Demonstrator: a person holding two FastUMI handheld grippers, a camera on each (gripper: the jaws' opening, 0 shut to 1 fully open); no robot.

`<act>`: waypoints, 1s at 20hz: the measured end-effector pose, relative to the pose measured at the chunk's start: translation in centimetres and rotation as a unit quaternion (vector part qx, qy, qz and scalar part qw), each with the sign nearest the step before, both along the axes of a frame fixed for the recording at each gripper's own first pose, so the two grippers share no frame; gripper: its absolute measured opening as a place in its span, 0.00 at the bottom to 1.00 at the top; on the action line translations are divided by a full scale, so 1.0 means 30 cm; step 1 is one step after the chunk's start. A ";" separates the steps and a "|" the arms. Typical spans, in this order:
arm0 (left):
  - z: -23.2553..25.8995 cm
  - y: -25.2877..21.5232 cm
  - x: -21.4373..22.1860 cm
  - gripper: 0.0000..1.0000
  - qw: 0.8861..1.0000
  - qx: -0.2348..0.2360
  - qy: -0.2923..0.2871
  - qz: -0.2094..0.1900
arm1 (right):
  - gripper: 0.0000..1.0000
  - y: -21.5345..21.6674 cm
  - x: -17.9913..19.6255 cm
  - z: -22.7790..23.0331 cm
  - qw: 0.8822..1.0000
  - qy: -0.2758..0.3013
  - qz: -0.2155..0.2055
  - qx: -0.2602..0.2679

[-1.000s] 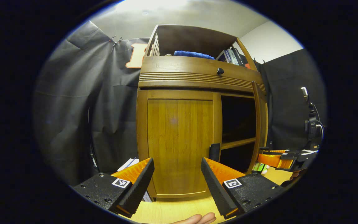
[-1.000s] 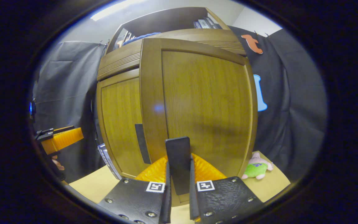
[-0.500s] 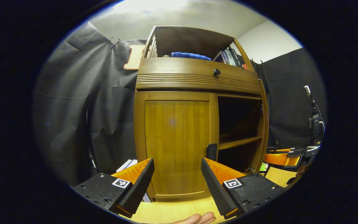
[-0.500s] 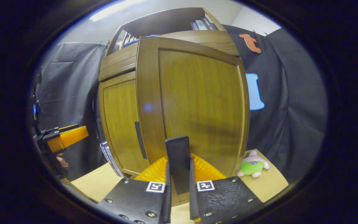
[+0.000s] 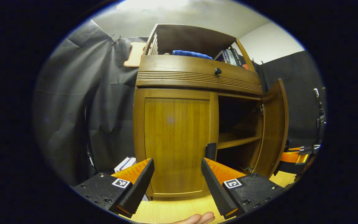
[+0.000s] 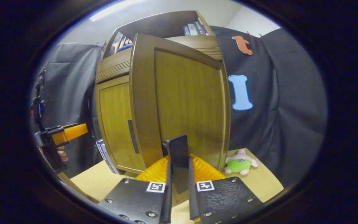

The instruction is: Open the right door of the double-door shoe cabinet with the right hand, and open the left door with the left hand.

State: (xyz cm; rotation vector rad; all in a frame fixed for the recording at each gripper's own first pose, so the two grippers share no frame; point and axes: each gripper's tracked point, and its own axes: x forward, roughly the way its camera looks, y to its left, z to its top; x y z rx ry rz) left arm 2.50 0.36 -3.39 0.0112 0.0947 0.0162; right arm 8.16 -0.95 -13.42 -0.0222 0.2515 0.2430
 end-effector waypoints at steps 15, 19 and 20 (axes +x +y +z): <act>-0.030 -0.019 0.020 0.89 1.000 0.020 0.011 0.007 | 0.17 -0.335 -0.020 0.071 0.991 -0.053 -0.117 -0.049; -0.039 -0.023 0.025 0.89 1.000 0.020 0.015 0.005 | 0.01 -0.424 -0.025 0.077 0.991 -0.057 -0.118 -0.005; -0.039 -0.023 0.028 0.89 1.000 0.020 0.016 0.007 | 0.02 -0.439 -0.023 0.079 0.992 -0.057 -0.110 -0.003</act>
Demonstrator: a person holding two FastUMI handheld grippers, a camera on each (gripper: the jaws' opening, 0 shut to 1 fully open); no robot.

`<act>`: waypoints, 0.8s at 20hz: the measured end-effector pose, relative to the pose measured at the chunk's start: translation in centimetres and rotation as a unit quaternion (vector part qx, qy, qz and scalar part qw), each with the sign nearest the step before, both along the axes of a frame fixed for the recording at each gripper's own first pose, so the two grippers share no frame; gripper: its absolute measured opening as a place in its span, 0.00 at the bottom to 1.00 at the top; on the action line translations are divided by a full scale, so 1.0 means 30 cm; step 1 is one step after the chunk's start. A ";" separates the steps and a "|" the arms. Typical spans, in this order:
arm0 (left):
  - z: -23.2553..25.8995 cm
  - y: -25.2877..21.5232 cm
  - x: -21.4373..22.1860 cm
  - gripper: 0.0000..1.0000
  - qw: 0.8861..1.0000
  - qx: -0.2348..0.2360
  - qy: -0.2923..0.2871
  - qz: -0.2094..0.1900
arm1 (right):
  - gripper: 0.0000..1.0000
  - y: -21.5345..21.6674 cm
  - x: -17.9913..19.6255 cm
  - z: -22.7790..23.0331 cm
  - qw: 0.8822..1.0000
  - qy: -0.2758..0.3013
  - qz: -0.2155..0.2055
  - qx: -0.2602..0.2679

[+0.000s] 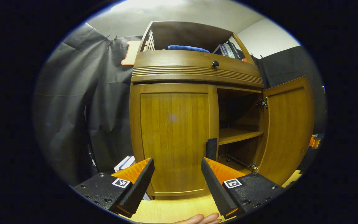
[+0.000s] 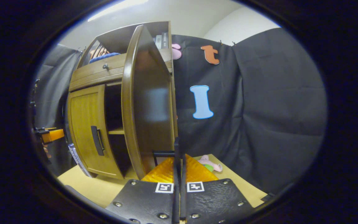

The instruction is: Open the right door of the double-door shoe cabinet with the right hand, and open the left door with the left hand.

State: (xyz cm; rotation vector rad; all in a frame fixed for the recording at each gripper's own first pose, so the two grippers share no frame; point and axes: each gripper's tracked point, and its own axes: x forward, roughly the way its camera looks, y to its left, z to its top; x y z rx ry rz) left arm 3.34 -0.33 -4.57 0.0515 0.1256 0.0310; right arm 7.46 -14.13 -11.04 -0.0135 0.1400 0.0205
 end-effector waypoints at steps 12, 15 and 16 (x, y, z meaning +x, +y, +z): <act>-0.021 -0.025 0.022 0.89 1.000 0.008 -0.002 0.008 | 0.02 -0.147 0.059 0.007 0.997 0.009 0.082 0.009; -0.043 -0.043 0.037 0.88 1.000 0.008 0.004 0.008 | 0.02 -0.171 0.101 -0.004 0.994 0.012 0.109 0.003; -0.051 -0.053 0.042 0.89 1.000 0.007 0.005 0.006 | 0.06 -0.190 0.085 0.011 0.993 0.012 0.119 0.003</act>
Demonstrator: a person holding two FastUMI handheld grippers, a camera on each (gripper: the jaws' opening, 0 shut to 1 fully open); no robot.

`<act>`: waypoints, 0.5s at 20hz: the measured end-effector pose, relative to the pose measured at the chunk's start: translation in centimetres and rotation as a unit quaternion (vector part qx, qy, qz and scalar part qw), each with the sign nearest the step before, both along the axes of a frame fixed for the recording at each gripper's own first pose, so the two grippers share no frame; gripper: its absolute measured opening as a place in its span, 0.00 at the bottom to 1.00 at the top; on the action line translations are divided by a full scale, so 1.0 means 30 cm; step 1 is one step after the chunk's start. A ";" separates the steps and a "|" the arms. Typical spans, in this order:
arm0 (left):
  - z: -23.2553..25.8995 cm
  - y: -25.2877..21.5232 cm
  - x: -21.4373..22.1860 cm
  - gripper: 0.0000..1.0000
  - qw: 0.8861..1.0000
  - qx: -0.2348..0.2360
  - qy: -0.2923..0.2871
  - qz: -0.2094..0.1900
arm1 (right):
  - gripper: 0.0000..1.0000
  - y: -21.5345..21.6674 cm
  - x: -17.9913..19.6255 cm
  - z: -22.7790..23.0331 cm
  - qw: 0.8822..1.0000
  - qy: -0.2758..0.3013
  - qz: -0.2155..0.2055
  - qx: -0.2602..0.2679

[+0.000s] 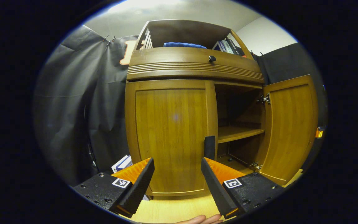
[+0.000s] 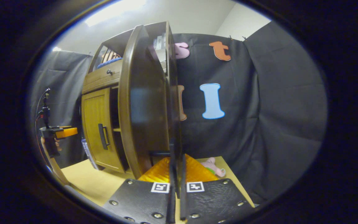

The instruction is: Open the right door of the double-door shoe cabinet with the right hand, and open the left door with the left hand.

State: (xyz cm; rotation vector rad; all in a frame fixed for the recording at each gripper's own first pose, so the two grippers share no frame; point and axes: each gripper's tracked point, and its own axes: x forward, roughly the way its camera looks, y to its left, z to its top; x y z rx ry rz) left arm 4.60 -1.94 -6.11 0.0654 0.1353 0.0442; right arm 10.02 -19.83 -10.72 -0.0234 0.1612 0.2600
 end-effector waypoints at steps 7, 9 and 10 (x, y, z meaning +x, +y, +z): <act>-0.026 -0.089 0.054 0.89 1.000 -0.009 -0.018 -0.001 | 0.08 0.002 -0.010 0.003 1.000 -0.007 0.016 0.015; -0.053 -0.121 0.073 0.89 1.000 -0.022 -0.021 -0.005 | 0.07 0.018 -0.032 -0.002 1.000 -0.012 0.018 0.009; -0.068 -0.134 0.087 0.89 0.999 -0.029 -0.021 -0.009 | 0.07 -0.001 -0.047 -0.010 1.000 -0.019 0.007 -0.010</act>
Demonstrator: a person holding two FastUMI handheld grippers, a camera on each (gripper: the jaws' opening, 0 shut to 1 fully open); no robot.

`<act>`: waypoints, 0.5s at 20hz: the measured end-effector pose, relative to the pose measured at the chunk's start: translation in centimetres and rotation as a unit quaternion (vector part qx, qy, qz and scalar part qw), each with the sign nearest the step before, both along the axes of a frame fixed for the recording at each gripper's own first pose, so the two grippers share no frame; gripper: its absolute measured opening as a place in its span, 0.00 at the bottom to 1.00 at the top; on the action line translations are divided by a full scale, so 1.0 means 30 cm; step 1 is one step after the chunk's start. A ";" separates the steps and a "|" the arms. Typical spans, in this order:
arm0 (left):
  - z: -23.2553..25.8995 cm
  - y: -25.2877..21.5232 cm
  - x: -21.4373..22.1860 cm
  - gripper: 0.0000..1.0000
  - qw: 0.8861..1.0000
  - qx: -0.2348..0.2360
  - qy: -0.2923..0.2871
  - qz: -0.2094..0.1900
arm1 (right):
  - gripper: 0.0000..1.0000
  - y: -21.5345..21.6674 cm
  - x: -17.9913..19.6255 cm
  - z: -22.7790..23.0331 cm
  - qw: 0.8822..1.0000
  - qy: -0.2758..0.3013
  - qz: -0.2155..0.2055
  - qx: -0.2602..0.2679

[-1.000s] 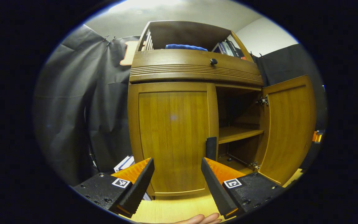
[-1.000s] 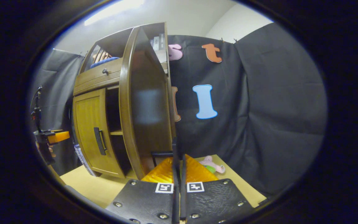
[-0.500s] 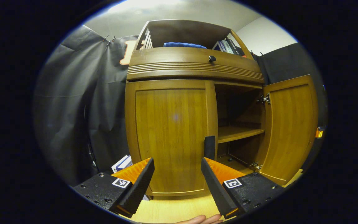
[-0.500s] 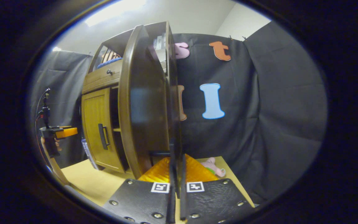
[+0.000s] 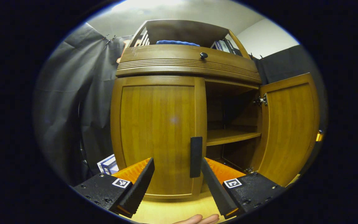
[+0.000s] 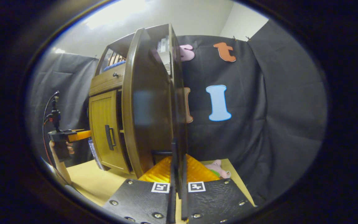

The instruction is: Open the right door of the double-door shoe cabinet with the right hand, and open the left door with the left hand.

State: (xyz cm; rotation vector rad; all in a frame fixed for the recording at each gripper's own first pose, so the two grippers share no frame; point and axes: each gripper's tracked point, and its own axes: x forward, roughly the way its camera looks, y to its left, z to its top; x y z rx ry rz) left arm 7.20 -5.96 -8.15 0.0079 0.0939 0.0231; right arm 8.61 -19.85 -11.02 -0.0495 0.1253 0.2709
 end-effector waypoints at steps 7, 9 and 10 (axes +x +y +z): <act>-0.147 -0.054 0.162 0.87 0.999 0.012 0.040 -0.002 | 0.55 -0.079 -0.146 0.089 0.996 -0.061 -0.067 -0.023; -0.172 -0.085 0.211 0.86 0.999 0.021 0.049 -0.006 | 0.96 -0.113 -0.197 0.141 0.992 -0.080 -0.090 -0.028; -0.177 -0.094 0.231 0.88 0.999 0.028 0.046 -0.005 | 0.97 -0.108 -0.224 0.179 0.991 -0.091 -0.093 -0.018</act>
